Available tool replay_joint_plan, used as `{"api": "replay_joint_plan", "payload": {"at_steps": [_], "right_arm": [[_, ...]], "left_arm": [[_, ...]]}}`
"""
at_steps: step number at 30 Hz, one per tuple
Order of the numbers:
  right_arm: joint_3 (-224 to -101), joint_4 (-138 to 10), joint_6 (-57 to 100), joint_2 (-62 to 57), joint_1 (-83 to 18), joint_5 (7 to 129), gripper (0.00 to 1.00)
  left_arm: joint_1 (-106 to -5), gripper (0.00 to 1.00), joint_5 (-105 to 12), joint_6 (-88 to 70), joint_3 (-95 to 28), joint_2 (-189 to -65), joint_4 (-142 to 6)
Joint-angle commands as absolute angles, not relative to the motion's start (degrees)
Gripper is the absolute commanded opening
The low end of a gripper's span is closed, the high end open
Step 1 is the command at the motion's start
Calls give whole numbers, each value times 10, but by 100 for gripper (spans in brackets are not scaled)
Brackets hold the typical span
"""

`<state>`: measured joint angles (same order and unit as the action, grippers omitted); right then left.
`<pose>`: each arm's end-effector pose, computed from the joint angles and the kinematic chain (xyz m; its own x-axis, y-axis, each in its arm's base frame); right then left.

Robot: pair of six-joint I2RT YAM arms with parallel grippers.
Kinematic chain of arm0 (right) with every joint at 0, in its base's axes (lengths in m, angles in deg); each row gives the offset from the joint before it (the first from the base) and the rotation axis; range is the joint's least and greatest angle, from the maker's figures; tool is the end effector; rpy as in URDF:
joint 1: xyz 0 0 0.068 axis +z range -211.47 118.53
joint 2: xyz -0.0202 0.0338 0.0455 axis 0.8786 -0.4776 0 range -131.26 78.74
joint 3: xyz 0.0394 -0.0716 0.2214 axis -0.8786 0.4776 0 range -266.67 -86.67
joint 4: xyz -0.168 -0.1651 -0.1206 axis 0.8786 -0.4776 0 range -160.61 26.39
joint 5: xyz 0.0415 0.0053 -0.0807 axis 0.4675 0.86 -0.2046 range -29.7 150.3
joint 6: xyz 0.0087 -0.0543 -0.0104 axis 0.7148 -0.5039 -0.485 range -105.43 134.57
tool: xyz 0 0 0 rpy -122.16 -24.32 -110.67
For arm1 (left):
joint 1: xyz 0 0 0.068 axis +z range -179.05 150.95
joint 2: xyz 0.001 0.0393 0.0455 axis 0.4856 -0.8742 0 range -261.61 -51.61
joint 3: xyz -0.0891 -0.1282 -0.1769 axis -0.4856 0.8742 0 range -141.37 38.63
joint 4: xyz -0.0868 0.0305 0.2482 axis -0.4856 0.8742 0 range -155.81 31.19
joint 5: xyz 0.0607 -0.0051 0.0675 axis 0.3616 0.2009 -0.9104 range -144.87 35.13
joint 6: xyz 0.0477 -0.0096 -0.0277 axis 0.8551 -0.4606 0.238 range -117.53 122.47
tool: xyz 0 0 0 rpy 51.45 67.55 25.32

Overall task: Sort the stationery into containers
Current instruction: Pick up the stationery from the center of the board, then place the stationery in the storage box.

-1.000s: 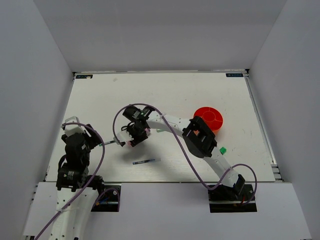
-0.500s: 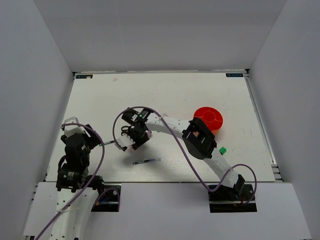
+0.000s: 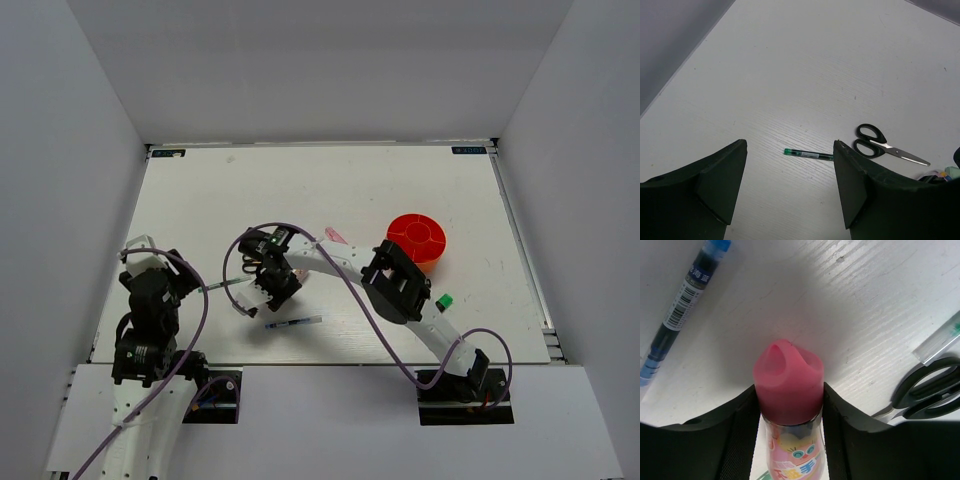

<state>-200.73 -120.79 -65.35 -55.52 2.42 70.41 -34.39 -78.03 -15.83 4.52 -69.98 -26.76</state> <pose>0.1947 0.4123 0.1364 0.8118 -0.5461 -0.2069 -0.5806 -0.7929 -0.1849 0.1300 0.0031 0.2665 -0.2879 -0.2632 -0.9208 -0.3839 0.9126 -0.1408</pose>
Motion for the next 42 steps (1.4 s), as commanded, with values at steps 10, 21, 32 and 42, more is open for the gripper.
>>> {"api": "replay_joint_plan", "payload": {"at_steps": [10, 21, 32, 42], "right_arm": [[-2014, -1229, -546, -558, 15, 687, 0], [-2038, -1128, -264, -437, -52, 657, 0], [-1973, -1049, -93, -251, -180, 716, 0], [-1750, -902, 39, -52, -408, 887, 0]], "left_arm": [[-341, 80, -808, -158, 55, -695, -265], [-341, 80, -826, -155, 63, -702, -270], [-341, 80, -812, -146, 70, -721, -279], [-341, 80, -792, -145, 72, -734, -283]]}}
